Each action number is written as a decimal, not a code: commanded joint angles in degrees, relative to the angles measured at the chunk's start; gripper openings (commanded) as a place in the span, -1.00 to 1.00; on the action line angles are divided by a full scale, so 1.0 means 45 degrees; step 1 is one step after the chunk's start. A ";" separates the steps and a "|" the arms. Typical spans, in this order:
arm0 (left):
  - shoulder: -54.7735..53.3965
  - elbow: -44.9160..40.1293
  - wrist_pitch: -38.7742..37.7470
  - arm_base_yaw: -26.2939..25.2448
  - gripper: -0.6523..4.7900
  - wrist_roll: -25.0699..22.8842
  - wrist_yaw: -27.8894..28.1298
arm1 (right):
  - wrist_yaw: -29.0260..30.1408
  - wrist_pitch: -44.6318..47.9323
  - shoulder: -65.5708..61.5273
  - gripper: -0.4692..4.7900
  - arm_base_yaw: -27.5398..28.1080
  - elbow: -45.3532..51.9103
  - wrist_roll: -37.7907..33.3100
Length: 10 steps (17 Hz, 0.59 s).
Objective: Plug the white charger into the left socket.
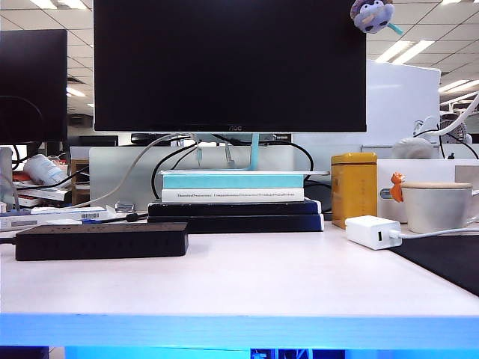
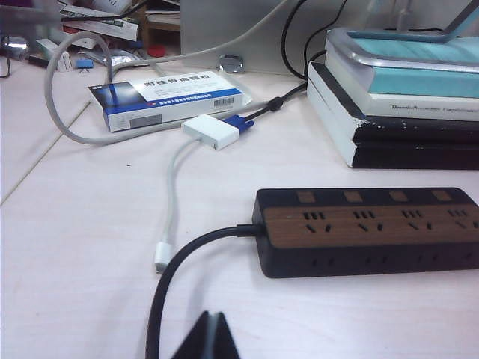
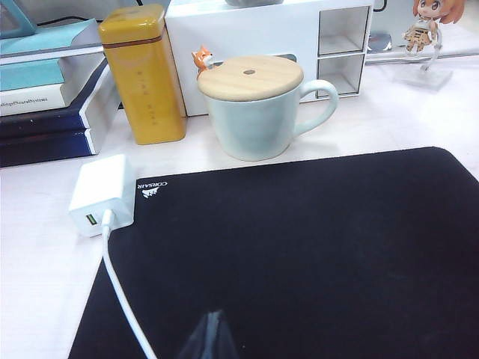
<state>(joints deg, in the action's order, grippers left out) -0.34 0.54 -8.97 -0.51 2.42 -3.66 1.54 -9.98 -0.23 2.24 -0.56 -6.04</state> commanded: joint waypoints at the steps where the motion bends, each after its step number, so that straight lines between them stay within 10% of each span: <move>1: 0.0029 0.0005 -0.0053 -0.0015 -0.78 -0.0015 -0.0005 | 0.0029 0.0170 0.0000 -0.82 -0.0005 0.0112 -0.0049; 10: 0.0029 0.0364 0.2535 -0.0029 -0.78 0.1443 0.0248 | 0.0073 0.2064 -0.0005 -0.83 -0.0005 -0.0937 -0.3755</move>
<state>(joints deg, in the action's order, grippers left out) -0.34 0.64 -2.68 -0.51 5.30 -3.53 1.67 -2.07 -0.27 2.24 -1.85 -19.53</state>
